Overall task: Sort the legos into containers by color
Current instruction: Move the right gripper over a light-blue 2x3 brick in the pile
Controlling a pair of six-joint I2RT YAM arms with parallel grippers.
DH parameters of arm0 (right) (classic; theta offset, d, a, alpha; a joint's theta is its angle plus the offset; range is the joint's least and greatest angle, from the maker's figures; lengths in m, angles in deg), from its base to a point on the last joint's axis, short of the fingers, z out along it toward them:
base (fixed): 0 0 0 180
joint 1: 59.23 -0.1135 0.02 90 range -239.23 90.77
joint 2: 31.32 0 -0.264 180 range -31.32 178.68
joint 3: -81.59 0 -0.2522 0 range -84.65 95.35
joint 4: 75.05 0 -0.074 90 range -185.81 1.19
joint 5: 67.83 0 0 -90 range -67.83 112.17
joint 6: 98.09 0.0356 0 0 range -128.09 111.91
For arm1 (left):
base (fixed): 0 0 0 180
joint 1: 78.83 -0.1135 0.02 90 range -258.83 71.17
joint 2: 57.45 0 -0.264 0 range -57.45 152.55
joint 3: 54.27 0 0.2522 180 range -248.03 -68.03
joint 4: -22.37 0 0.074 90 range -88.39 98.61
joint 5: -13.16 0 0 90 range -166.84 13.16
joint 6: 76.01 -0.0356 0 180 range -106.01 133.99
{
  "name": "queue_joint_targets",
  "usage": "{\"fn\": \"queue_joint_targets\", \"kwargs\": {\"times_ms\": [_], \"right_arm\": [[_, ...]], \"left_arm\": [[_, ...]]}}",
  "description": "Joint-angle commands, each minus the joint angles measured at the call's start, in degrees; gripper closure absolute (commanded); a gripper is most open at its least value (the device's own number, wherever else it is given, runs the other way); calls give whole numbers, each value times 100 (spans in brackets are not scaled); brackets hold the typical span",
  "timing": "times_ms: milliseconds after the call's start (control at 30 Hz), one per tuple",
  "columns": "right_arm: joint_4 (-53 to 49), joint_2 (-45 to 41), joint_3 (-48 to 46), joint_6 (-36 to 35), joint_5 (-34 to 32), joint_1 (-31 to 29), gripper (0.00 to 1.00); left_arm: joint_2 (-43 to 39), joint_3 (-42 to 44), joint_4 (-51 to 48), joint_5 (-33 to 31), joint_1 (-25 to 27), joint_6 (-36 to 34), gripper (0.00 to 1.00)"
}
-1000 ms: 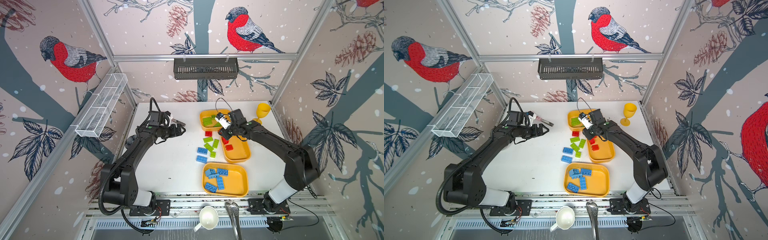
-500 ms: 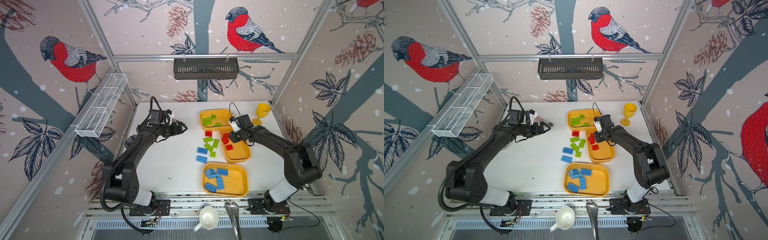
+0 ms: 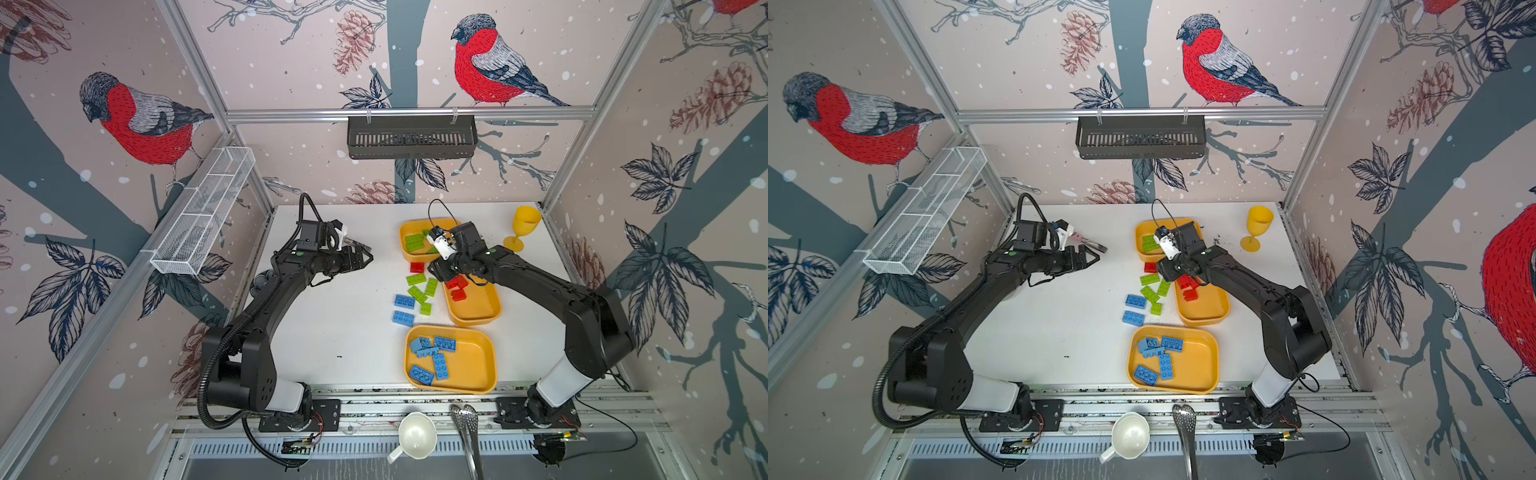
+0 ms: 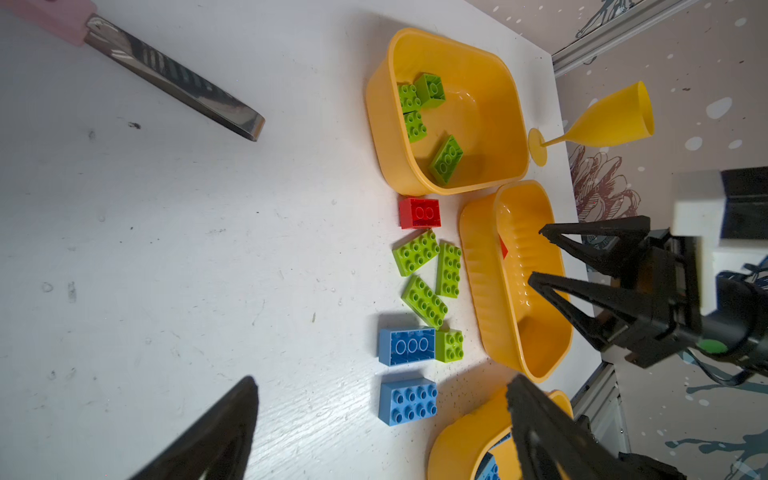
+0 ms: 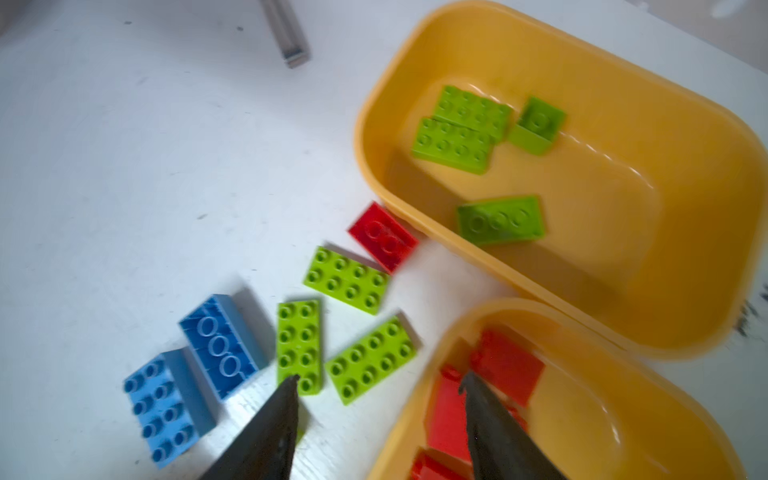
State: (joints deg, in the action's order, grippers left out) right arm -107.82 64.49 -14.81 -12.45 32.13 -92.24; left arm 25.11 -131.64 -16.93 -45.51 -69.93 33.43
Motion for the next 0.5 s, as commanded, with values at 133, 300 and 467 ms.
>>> {"fn": "queue_joint_targets", "kwargs": {"times_ms": [133, 300, 467], "right_arm": [[-177, 494, 342, -672, 901, -542, 33], [-580, 957, 658, -1106, 946, -835, 32], [-875, 1312, 864, -1517, 788, -957, 37]], "left_arm": [[-52, -63, -197, -138, -38, -238, 7], [-99, -9, -206, -145, -53, -251, 7], [-109, -9, -239, -144, -56, -266, 7]]}}
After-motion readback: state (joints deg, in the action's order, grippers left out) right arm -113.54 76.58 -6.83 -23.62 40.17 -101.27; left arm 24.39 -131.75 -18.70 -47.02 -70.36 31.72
